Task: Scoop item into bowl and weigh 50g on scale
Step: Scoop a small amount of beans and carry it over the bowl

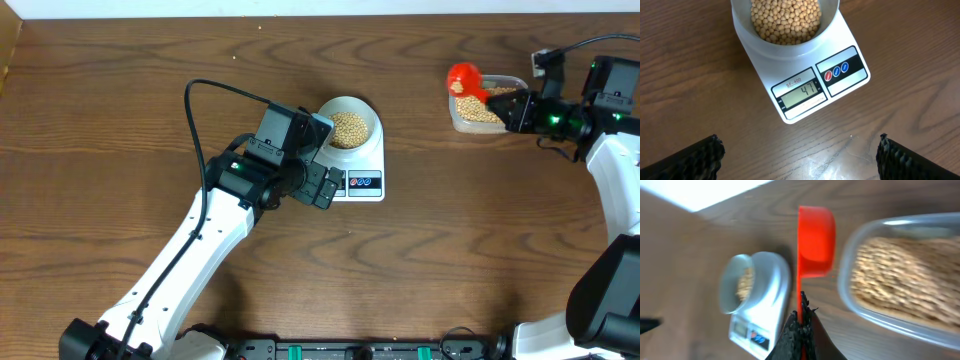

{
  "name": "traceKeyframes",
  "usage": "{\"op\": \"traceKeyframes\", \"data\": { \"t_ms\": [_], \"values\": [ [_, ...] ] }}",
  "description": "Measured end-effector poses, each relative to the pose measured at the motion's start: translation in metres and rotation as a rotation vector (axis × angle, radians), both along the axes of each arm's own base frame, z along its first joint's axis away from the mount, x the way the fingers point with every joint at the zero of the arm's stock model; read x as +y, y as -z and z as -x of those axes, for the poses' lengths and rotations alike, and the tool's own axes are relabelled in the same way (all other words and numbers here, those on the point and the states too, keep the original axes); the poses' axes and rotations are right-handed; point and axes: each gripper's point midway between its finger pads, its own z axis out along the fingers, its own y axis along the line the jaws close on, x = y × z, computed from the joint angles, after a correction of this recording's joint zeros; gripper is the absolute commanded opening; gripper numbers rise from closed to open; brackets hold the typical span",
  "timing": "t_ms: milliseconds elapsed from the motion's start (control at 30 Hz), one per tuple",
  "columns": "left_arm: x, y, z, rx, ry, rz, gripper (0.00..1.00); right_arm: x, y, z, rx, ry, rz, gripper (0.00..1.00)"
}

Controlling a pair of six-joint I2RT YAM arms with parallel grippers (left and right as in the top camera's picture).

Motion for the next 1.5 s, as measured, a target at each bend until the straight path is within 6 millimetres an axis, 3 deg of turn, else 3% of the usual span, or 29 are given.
{"op": "traceKeyframes", "data": {
  "t_ms": [233,467,700,933,1167,1500],
  "values": [
    [0.0,0.0,0.0,0.0,0.0,0.0,1.0,0.026,-0.013,0.007,-0.047,-0.114,-0.07,0.01],
    [0.0,0.0,0.0,0.0,0.0,0.0,1.0,0.065,-0.016,0.015,-0.074,-0.235,-0.08,0.01],
    [0.0,0.0,0.0,0.0,0.0,0.0,1.0,0.109,-0.016,0.025,-0.111,-0.362,-0.053,0.01],
    [0.0,0.0,0.0,0.0,0.0,0.0,1.0,0.152,-0.004,0.034,-0.172,-0.476,0.078,0.01],
    [0.0,0.0,0.0,0.0,0.0,0.0,1.0,0.172,0.004,0.035,-0.228,-0.519,0.195,0.01],
    [0.0,0.0,0.0,0.0,0.0,0.0,1.0,0.175,0.008,0.028,-0.266,-0.509,0.277,0.01]
  ]
}}
